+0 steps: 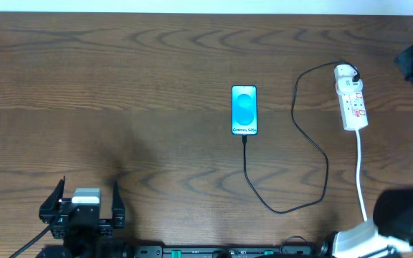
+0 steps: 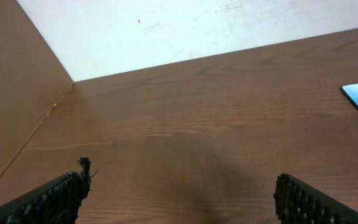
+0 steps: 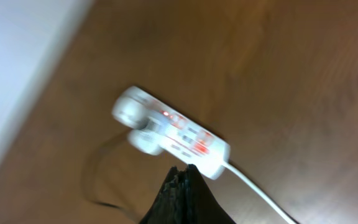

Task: Plug charger to phone and switch on socket
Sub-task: 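Lift the right gripper up and away from the power strip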

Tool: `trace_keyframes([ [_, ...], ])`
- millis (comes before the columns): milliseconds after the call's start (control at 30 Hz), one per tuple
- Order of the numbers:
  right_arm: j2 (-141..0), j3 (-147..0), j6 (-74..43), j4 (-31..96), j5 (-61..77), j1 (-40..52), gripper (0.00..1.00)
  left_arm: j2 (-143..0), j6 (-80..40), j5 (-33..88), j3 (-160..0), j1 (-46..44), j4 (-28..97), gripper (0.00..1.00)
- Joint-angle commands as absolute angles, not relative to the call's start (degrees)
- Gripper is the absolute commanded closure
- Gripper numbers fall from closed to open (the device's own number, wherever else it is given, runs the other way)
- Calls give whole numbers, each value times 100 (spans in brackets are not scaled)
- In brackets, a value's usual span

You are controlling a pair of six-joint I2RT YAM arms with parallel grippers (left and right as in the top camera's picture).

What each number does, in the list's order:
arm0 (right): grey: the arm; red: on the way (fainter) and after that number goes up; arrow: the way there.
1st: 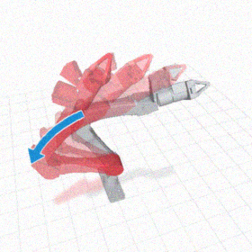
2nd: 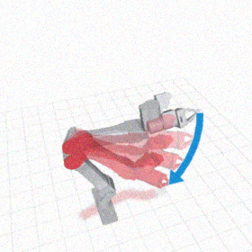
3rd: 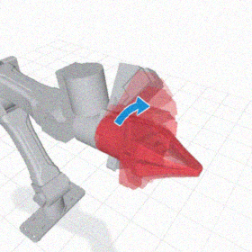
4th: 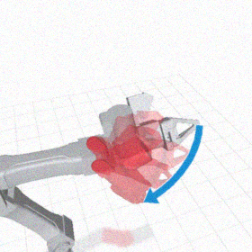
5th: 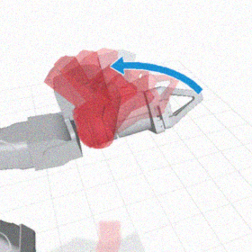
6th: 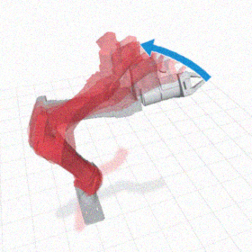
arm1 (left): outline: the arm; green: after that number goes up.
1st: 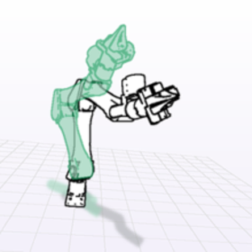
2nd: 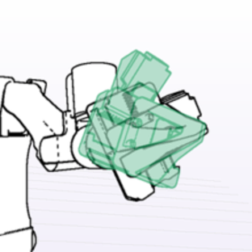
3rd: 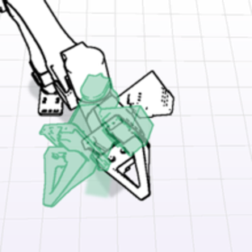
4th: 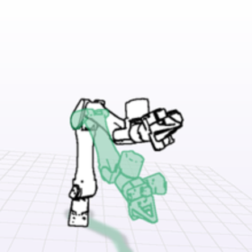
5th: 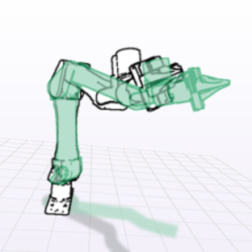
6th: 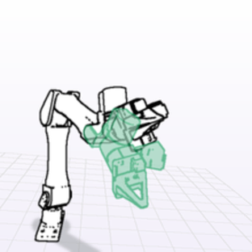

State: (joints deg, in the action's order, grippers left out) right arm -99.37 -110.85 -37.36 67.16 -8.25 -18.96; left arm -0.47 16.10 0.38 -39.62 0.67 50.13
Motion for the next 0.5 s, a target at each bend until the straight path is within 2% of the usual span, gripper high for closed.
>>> trace_keyframes([
  [0,-9043,-11100,-3916,6333,-368,-1909,99,-30,1518,110,-3957,91,5006,2],
  [233,-7671,-11100,-3916,5127,521,-1909,99,-30,1518,110,-3957,91,5009,2],
  [467,-6816,-11100,-3822,5546,552,-1909,99,-30,1518,108,-3957,91,5009,2],
])
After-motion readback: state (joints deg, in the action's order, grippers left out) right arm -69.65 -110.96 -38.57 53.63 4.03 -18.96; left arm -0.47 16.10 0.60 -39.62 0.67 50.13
